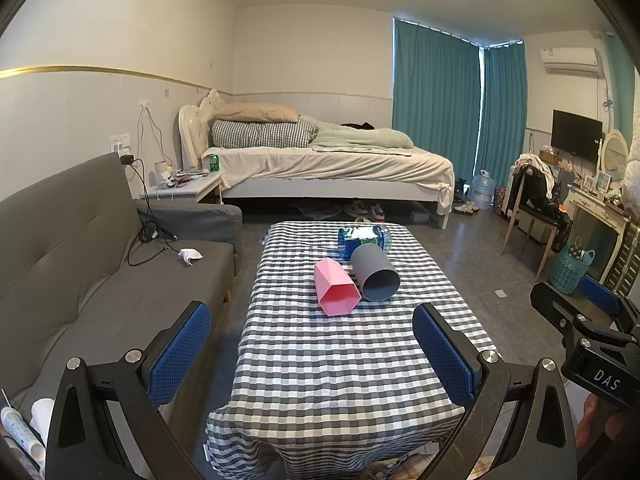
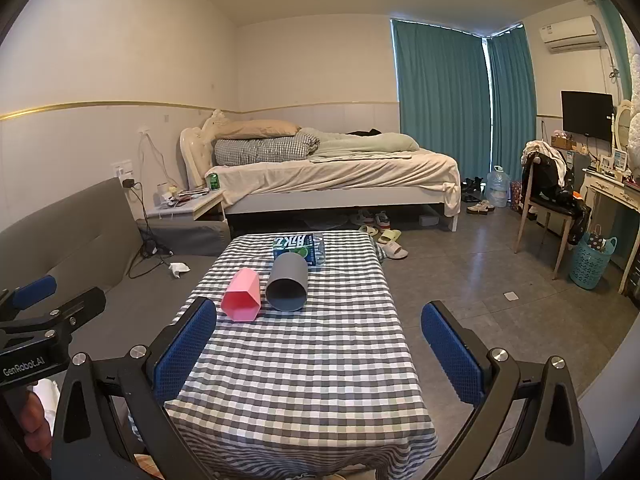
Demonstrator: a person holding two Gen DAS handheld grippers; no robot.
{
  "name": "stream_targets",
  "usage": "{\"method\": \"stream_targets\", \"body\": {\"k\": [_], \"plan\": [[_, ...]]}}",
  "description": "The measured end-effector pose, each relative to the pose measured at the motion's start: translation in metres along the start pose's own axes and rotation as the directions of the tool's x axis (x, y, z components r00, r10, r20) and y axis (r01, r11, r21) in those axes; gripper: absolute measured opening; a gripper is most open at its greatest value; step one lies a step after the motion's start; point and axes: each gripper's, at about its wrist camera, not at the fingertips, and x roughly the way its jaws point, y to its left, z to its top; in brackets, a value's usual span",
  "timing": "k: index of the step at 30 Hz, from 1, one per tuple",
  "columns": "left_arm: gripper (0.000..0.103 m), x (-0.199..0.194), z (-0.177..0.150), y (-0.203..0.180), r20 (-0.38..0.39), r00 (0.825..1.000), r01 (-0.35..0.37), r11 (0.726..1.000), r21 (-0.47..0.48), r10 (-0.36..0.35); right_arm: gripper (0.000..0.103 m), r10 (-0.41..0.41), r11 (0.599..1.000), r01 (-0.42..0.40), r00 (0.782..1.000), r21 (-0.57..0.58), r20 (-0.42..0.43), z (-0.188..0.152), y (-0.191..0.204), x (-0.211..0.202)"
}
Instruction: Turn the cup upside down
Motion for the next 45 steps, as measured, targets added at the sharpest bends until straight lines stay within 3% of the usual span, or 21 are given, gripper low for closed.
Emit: {"method": "stream_targets", "body": {"k": [35,45], "plan": [[0.103,0.004,0.002,0.001,-0.009,1.000,-0.002,1.000,-0.008,0.002,0.103,0.011,1.000,-0.011,1.000,-0.015,-0.013,0.001,0.007,0.007],[0.103,0.054,0.017,0.005,-0.086,0.996,-0.031,0.999,-0.026,0.028,0.103,0.012,1.000,-0.013,0.997,-0.023,-0.071,0.017,0.005,0.044]]}}
